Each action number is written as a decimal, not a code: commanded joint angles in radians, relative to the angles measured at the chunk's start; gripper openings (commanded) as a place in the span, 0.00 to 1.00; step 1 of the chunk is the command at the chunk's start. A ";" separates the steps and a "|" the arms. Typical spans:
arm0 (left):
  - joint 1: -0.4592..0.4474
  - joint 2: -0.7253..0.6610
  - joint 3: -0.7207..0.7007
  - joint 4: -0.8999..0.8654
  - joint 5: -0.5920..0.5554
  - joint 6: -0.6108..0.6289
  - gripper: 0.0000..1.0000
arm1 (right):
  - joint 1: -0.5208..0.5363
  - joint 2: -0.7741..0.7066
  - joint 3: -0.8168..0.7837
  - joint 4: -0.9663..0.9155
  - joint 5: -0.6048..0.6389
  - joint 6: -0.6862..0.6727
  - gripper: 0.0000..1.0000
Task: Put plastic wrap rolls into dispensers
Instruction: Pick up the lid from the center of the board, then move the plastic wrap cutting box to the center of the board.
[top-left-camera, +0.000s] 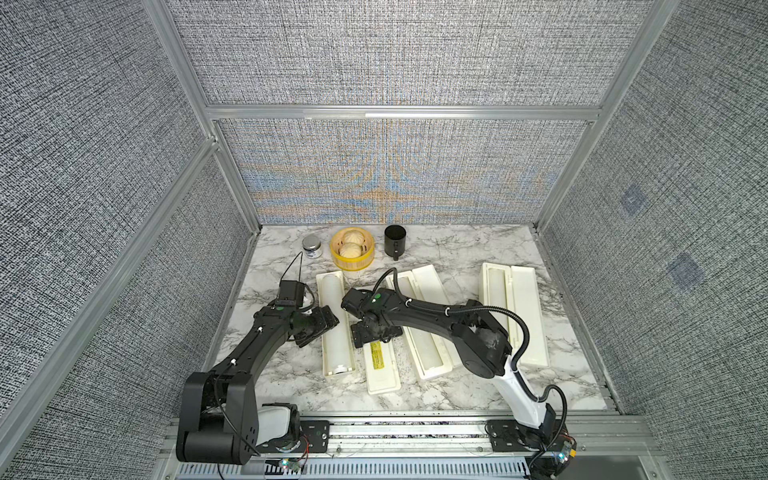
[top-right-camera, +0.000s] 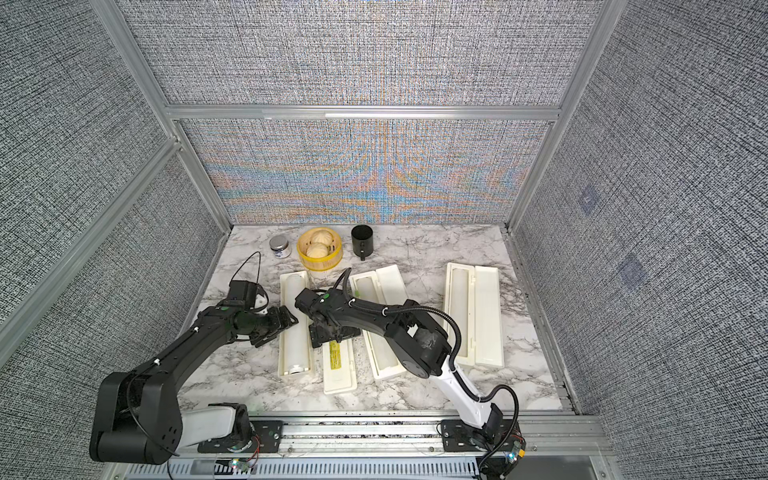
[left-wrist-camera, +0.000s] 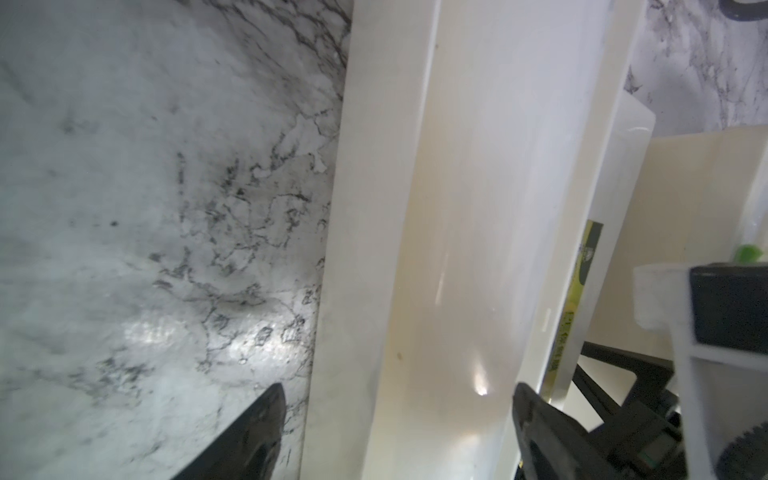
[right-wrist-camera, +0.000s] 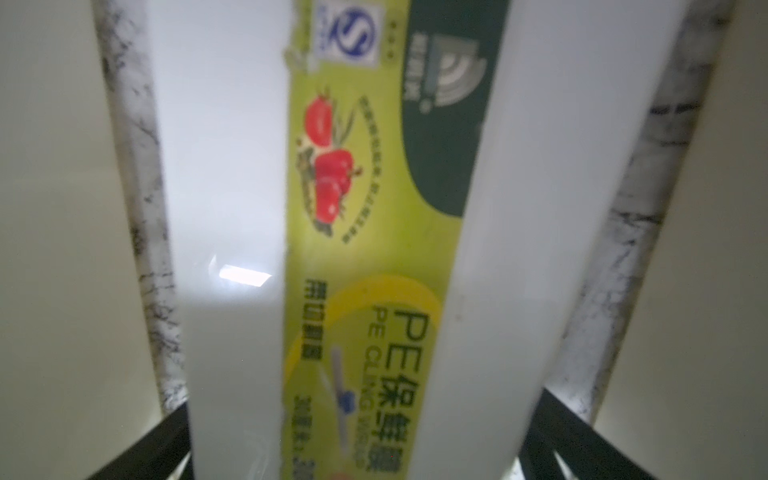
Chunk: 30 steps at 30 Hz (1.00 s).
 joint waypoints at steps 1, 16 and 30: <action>0.000 0.043 0.007 0.043 0.111 0.031 0.81 | -0.002 -0.015 -0.005 0.002 -0.033 -0.029 0.96; 0.001 0.066 0.078 -0.017 0.067 0.069 0.78 | -0.062 -0.287 -0.111 -0.058 0.083 -0.086 0.89; 0.055 0.281 0.310 0.052 -0.101 0.100 0.80 | -0.108 -0.387 -0.159 0.010 0.033 -0.140 0.88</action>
